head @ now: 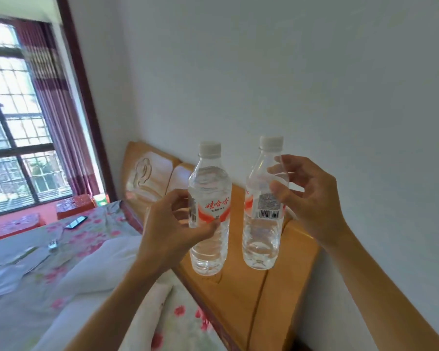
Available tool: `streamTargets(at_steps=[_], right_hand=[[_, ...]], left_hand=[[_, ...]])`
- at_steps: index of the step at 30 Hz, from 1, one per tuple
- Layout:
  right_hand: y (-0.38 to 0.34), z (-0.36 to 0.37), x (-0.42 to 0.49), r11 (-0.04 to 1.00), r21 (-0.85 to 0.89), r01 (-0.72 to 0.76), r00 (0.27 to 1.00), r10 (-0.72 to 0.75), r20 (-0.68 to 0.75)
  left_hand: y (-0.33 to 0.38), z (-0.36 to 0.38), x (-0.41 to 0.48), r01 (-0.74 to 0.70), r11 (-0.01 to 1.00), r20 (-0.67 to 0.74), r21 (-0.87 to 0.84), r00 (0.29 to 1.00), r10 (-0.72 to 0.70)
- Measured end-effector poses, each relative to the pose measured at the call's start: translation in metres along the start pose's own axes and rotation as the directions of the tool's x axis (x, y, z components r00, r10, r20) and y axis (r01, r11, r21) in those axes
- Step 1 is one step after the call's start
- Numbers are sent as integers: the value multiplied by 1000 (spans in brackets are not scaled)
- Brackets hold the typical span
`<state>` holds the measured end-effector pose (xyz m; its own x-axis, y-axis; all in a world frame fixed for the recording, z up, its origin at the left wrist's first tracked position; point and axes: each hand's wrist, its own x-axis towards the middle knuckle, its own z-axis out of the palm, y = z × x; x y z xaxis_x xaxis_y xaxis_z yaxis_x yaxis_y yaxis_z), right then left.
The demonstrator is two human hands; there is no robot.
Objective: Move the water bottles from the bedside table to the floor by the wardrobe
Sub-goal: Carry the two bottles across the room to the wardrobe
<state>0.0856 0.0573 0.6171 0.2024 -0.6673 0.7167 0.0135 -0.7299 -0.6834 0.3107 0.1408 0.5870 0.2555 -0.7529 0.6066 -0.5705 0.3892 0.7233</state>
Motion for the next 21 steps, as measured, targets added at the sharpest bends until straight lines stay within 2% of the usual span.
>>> streamTargets(at_steps=[6, 14, 21], right_hand=[[-22, 89, 7, 989, 149, -7, 989, -15, 144], [-73, 217, -13, 958, 286, -16, 964, -61, 260], [-134, 335, -51, 911, 411, -34, 933, -119, 340]], left_hand=[[-13, -92, -23, 49, 994, -139, 94, 990, -35], [-18, -234, -83, 126, 965, -321, 231, 946, -47], [-14, -359, -152, 263, 912, -429, 313, 896, -111]])
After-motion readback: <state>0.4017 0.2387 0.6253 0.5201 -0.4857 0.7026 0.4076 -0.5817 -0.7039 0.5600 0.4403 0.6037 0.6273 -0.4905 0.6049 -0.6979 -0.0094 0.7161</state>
